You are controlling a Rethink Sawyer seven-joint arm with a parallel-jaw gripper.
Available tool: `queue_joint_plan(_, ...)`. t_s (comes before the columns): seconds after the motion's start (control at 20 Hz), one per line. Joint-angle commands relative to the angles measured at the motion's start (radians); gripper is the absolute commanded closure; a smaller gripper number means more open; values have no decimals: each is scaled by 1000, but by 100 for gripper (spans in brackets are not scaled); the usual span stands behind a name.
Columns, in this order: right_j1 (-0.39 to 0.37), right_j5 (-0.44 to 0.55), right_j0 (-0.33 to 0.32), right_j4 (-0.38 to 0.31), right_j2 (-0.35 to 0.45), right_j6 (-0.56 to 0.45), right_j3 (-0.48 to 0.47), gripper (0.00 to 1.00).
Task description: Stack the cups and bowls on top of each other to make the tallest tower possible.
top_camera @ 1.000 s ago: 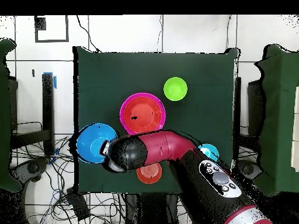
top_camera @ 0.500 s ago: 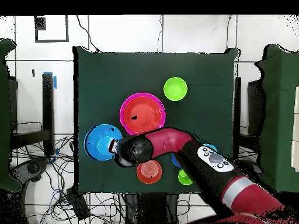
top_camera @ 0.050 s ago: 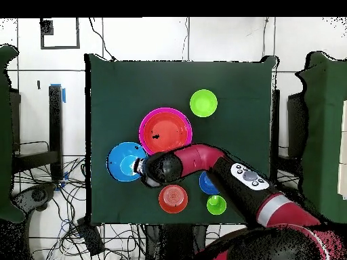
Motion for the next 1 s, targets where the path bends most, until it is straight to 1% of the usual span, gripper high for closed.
queue_joint_plan(0.05,9,56,-20,-71,-4,-208,-56,100)
queue_joint_plan(0.65,20,56,-33,-62,11,-195,-41,100)
queue_joint_plan(0.75,-10,55,-13,-65,3,-172,-25,100)
queue_joint_plan(0.8,-51,60,14,-65,-4,-144,-9,100)
queue_joint_plan(0.9,-184,96,117,-56,-27,-58,37,100)
queue_joint_plan(1.0,-281,124,203,-8,-36,29,81,100)
